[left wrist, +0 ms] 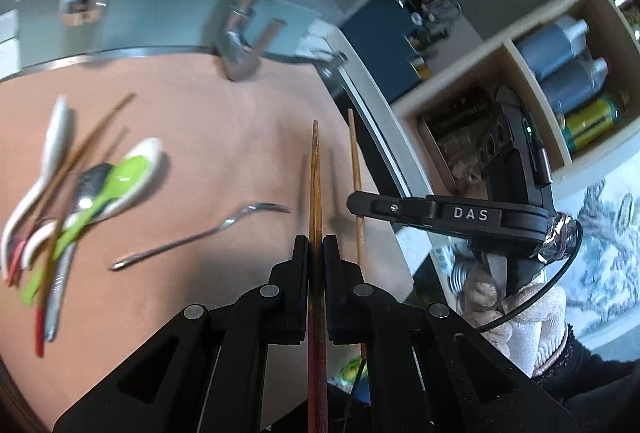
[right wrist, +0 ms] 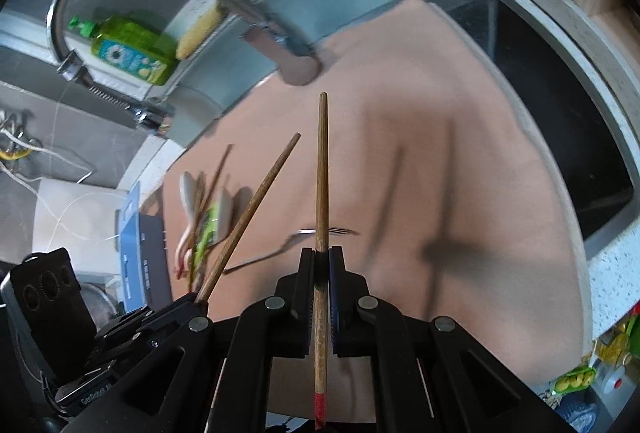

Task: Organize utensils
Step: 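Lift the chopsticks with the left tool and carry them over the blue basket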

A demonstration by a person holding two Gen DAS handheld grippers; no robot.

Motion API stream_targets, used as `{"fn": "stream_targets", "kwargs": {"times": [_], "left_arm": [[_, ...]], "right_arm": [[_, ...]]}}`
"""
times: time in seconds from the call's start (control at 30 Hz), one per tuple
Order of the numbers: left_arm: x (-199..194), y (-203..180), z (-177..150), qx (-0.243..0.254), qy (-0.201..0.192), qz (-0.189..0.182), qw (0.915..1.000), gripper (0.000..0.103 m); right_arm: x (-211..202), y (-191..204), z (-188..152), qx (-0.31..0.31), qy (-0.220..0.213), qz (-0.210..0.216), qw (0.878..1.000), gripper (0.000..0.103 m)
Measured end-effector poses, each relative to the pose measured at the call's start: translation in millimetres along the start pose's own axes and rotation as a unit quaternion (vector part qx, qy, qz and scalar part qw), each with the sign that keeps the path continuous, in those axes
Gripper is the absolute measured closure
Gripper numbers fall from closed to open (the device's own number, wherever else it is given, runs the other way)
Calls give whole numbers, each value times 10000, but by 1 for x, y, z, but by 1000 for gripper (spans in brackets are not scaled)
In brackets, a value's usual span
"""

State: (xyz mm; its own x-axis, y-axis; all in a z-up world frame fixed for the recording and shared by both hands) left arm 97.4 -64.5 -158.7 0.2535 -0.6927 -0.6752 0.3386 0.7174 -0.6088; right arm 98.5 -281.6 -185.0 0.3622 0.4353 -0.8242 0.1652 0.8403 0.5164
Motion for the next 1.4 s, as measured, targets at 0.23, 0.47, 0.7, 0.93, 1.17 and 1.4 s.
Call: {"fn": "stream_targets", "kwargs": {"times": [0.23,0.47,0.7,0.93,1.17,1.4], "left_arm": [[-61,37,-5,-431,-673,427,9959,97],[-150,95,-19,-870,-1394,1187,9792,97],[-215,161,-38,-1361,-1886,2024,9513,97],[-226,208,-54,-1819,-1998,2393,9326,97],[-225,241,-65,-2075,-1910,2627,9227,97],[-220,266,-68,-2150,-1769,2938,9144,97]], "right_arm": [[18,73,0,-655,190,427,9968,97],[52,177,-16,-1368,503,913,9851,97],[100,285,-43,-1972,809,1237,9691,97],[157,344,-58,-2007,1181,1273,9641,97],[219,377,-78,-2133,1513,968,9603,97],[269,389,-89,-2132,1754,602,9593,97]]}}
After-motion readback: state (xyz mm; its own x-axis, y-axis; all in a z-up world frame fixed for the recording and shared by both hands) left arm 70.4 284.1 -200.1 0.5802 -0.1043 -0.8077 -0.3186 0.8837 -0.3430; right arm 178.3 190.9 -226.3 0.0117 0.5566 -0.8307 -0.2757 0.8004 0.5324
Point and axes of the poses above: each gripper's, at about its wrist camera, not at the fingertips, and x roughly the way its jaws point, y to its left, z to its top, the point moved 1 cm from there along x, roughly the way its jaws point, and after that the axes turned 3 degrees about -y, right-handed, at the moved point
